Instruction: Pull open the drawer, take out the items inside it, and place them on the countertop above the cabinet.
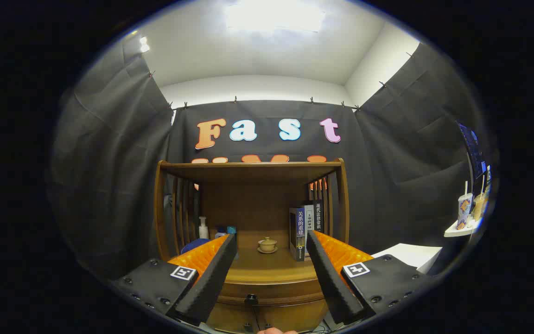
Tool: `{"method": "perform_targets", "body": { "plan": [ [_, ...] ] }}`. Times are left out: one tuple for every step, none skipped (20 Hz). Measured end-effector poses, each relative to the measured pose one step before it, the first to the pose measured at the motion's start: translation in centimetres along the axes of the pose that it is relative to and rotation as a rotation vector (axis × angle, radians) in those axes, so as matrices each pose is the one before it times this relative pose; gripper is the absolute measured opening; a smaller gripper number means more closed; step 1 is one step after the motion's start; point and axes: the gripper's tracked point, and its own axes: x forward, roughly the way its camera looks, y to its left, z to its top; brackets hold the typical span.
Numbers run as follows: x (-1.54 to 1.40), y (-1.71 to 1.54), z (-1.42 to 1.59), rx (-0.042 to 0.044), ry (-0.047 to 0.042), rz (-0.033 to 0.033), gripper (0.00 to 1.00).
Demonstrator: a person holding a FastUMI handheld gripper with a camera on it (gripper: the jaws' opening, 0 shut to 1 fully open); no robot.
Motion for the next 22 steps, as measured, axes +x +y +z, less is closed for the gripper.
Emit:
{"method": "perform_targets", "body": {
  "plan": [
    [0.069, -0.282, 0.194, -0.00264, -0.00428, -0.00598, 0.99],
    [-0.024, -0.270, 0.027, 0.00101, -0.00373, -0.00713, 0.99],
    [0.172, -0.115, 0.105, 0.00291, -0.00252, -0.00209, 0.99],
    [0.016, -0.146, -0.093, 0.00276, 0.00114, -0.00137, 0.99],
    [-0.020, -0.160, -0.189, 0.00186, 0.00335, -0.00125, 0.99],
    [0.039, -0.089, -0.190, -0.00009, 0.00280, -0.00007, 0.99],
    [-0.013, -0.161, -0.053, -0.00144, 0.00058, -0.00124, 0.99],
    [0.019, -0.074, -0.013, -0.00187, -0.00103, -0.00276, 0.99],
    [-0.015, -0.077, 0.098, -0.00036, -0.00131, -0.00202, 0.99],
    [-0.085, 0.045, 0.012, 0.00026, -0.00040, 0.00037, 0.99],
    [0.073, 0.087, -0.063, -0.00021, 0.00089, 0.00119, 0.99],
    [-0.020, 0.051, -0.017, -0.00068, -0.00023, 0.00122, 0.99],
    [-0.031, 0.000, 0.054, -0.00001, -0.00039, 0.00096, 0.99],
    [-0.100, 0.131, -0.089, -0.00030, 0.00039, 0.00064, 0.99],
    [0.028, -0.021, -0.054, 0.00014, 0.00025, 0.00102, 0.99],
    [-0.056, 0.163, 0.068, 0.00024, -0.00060, 0.00228, 0.99],
    [0.042, 0.038, -0.046, -0.00005, 0.00026, 0.00131, 0.99],
    [-0.055, 0.078, -0.082, -0.00033, 0.00054, 0.00143, 0.99],
    [0.034, 0.082, -0.008, -0.00073, 0.00062, 0.00213, 0.99],
    [0.004, 0.065, -0.087, -0.00067, 0.00030, 0.00116, 0.99],
    [0.084, -0.065, 0.053, -0.00005, -0.00016, 0.00053, 0.99],
    [-0.001, 0.002, 0.004, 0.00000, -0.00016, 0.00077, 0.99]
  ]
}}
